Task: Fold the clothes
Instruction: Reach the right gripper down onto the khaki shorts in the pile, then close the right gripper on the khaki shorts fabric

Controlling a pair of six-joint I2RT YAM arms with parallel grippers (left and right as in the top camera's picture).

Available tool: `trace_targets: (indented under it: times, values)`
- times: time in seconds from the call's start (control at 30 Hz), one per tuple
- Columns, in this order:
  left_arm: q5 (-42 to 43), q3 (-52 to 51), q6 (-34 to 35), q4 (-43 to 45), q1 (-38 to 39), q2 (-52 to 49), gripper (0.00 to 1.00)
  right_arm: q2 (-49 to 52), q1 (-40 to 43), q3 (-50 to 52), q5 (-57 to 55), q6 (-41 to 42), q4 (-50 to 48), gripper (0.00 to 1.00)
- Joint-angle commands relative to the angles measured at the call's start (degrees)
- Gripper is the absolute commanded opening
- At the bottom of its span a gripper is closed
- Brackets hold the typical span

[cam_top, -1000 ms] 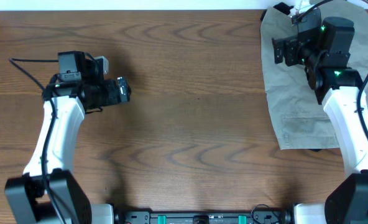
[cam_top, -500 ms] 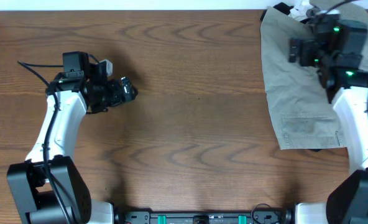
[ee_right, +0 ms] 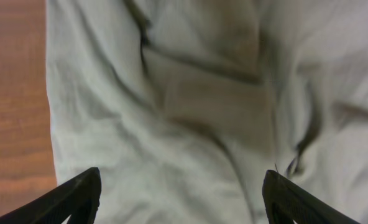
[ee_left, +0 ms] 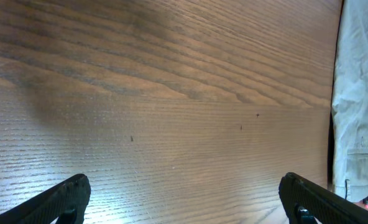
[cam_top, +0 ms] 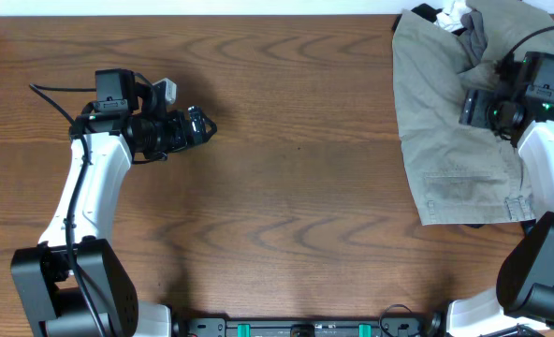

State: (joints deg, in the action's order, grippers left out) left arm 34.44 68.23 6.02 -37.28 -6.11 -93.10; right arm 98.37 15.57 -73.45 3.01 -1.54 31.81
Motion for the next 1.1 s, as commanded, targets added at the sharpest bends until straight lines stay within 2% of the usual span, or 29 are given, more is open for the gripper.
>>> trace_targets:
  times: [0.0,0.1,0.2,0.4,0.5,0.6,0.67,0.77,0.9,1.0,1.07]
  values:
    - [0.9,1.2,0.3,-0.2,0.2,1.3,0.98,-0.5,1.6,-0.8,0.2,7.4,4.0,0.79]
    - [0.8,1.2,-0.4,0.0,0.7,2.0,0.98,-0.7,3.5,-0.8,-0.3,13.4,9.7,0.77]
    - [-2.6,1.5,-1.2,0.0,2.4,3.5,0.98,-1.0,6.3,-0.8,-0.1,15.7,13.0,0.77]
    - [-16.0,1.6,-1.2,0.0,9.3,7.3,0.98,-1.2,10.7,-0.4,0.5,13.4,14.7,0.77]
    - [-20.8,1.6,-1.2,0.0,12.8,7.7,0.98,-0.9,10.6,1.7,1.1,13.2,13.6,0.79]
    - [-24.5,1.6,-1.2,0.0,15.0,7.6,0.98,-0.7,10.6,4.7,5.0,10.3,11.1,0.77]
    - [-26.6,1.6,-1.2,0.0,15.6,7.6,0.98,-0.7,10.6,6.7,5.2,10.0,9.2,0.73]
    - [-27.7,1.6,-1.2,0.0,15.7,7.6,0.98,-0.7,10.6,9.2,5.2,8.5,6.4,0.61]
    - [-27.7,1.6,-1.2,0.0,15.7,7.6,0.98,-0.7,10.6,12.2,4.9,8.1,1.9,0.62]
    - [-27.7,1.6,-1.2,0.0,15.7,7.6,0.98,-0.7,10.6,13.6,4.9,8.1,-1.6,0.59]
    - [-27.7,1.6,-1.2,0.0,15.7,7.6,0.98,-0.7,10.6,13.6,4.9,8.1,-3.3,0.46]
